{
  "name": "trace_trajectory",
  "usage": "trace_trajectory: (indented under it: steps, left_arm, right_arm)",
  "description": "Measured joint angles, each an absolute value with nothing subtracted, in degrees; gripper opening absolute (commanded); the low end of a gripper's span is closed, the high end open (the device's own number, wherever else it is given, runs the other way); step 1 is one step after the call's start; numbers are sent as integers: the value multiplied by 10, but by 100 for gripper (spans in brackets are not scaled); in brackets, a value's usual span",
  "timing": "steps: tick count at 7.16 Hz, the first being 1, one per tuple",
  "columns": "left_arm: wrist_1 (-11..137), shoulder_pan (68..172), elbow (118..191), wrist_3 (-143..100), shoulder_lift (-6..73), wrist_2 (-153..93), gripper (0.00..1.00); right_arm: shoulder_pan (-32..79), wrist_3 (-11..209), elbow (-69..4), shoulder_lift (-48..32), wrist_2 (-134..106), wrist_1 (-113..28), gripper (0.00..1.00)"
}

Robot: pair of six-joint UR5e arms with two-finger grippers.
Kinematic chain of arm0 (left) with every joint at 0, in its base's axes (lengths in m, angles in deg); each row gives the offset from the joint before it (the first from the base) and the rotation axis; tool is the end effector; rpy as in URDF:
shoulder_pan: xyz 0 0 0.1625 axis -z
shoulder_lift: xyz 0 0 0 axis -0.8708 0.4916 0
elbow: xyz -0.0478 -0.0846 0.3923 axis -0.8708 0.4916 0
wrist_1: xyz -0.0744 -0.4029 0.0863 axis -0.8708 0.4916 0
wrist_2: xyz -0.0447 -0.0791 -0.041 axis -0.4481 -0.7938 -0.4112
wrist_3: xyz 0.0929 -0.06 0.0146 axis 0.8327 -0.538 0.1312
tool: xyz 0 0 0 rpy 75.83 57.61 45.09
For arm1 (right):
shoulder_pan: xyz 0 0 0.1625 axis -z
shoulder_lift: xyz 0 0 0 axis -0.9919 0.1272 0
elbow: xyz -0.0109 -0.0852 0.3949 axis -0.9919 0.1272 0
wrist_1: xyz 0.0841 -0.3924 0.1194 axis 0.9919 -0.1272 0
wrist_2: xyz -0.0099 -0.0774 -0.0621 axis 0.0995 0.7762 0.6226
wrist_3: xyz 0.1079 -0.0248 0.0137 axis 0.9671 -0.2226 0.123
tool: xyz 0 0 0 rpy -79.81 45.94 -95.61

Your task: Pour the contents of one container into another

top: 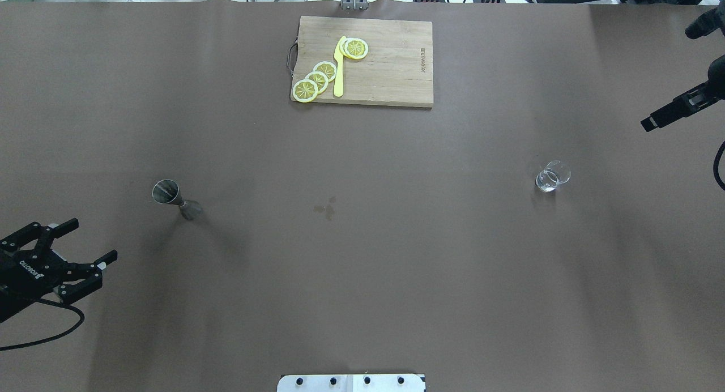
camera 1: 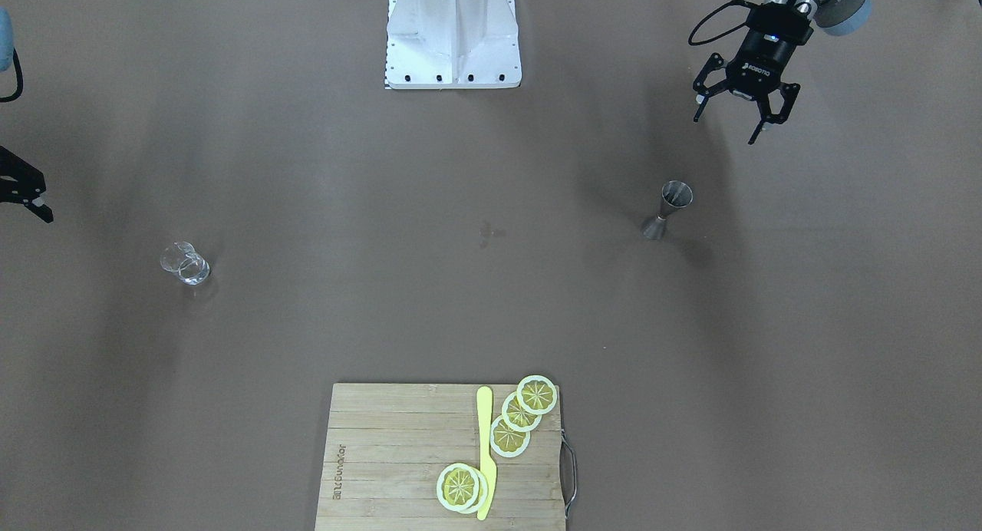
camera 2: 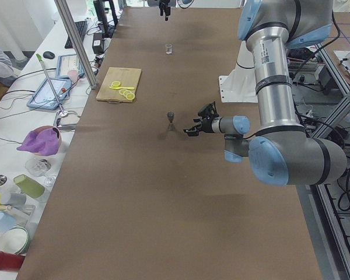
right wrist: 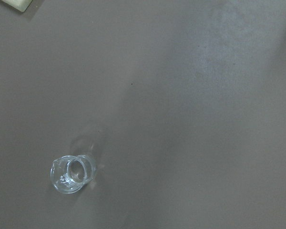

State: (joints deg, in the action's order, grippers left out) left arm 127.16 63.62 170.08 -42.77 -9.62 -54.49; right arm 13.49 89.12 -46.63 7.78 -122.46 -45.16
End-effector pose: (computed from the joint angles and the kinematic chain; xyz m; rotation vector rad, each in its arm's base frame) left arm 0.3125 -0.2274 0.4916 1.1893 0.8964 0.1677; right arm -0.1327 -0.5168 0.4385 0.3568 -0.8175 -0.4336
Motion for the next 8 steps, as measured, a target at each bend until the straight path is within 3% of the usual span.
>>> trace_trajectory:
  steps: [5, 8]
  left_arm:
    - [1270, 528, 1681, -426, -47, -378, 98]
    - [1271, 523, 1653, -428, -12, -333, 98]
  right_arm:
    - [139, 726, -438, 160, -1247, -217, 100]
    - [140, 576, -427, 176, -1271, -183, 99]
